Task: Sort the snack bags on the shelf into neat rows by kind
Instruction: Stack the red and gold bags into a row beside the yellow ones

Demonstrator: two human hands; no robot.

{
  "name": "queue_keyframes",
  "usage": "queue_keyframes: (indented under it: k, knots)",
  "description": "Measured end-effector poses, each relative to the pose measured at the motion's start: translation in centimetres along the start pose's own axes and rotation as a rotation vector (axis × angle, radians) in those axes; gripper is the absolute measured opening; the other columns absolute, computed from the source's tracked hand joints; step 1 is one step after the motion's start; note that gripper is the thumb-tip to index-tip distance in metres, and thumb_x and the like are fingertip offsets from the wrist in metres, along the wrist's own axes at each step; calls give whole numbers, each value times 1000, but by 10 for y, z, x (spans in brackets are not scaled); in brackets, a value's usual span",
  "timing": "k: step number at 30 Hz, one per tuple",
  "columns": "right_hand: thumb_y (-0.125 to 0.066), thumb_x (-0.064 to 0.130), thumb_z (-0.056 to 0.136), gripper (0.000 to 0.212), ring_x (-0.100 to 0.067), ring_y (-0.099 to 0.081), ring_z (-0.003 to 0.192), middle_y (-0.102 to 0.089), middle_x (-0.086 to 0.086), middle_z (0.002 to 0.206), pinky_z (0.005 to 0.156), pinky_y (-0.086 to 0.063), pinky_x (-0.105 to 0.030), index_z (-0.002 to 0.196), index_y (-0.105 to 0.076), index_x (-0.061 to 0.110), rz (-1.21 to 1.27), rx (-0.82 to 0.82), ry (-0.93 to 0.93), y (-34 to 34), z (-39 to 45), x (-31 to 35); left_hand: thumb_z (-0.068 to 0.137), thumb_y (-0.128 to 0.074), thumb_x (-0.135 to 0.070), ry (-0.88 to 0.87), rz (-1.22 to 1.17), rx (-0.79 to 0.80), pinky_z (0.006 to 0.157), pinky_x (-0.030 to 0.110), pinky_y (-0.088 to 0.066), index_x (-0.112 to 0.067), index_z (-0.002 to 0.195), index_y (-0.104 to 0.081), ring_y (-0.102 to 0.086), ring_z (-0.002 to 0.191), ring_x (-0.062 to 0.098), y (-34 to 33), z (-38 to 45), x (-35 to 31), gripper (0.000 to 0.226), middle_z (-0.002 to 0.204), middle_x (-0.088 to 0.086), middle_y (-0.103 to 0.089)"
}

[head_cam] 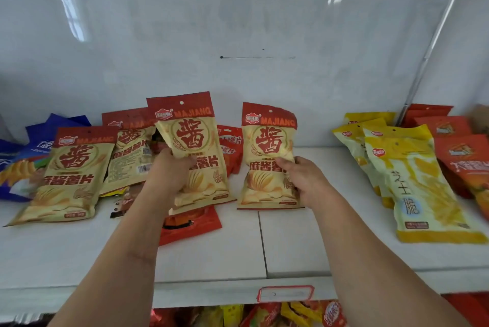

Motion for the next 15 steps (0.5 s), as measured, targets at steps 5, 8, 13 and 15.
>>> queue_keyframes:
  k: [5, 8, 13, 15]
  knots:
    - [-69, 26, 93, 12, -24, -74, 79, -75, -5, 89, 69, -60, -36, 94, -65, 14, 7, -124, 32, 42, 9, 7, 93, -68, -17, 2, -205, 78, 72, 35, -59, -17, 118, -65, -73, 90, 21, -38, -6, -2, 25, 104, -1, -75]
    - [-70, 29, 92, 18, -27, -74, 82, -76, -8, 93, 77, -62, -44, 100, -67, 13, -15, -167, 12, 61, 22, 8, 92, -68, -14, 49, -255, 114, 82, 43, -61, -15, 115, -68, -75, 91, 25, -60, -6, 2, 22, 104, 3, -77]
    - [-68, 31, 93, 28, -27, -74, 85, -75, -8, 98, 82, -61, -46, 113, -69, 11, -119, -196, 17, 88, 49, 9, 95, -64, -10, 95, -298, 223, 79, 43, -61, -13, 110, -70, -77, 87, 26, -107, -6, -2, 16, 100, 6, -78]
    - [-68, 31, 92, 31, -26, -72, 88, -74, -7, 102, 83, -60, -44, 115, -68, 10, -159, -211, 14, 97, 60, 8, 96, -63, -10, 116, -308, 270, 81, 45, -61, -14, 112, -69, -77, 88, 27, -128, -9, -3, 17, 100, 6, -78]
Point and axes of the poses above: each hand's wrist, its own z-axis towards the middle knuckle, its own y-axis out of the back of the hand, x = y × z, the point moved 6 cm from there along z, towards the middle knuckle
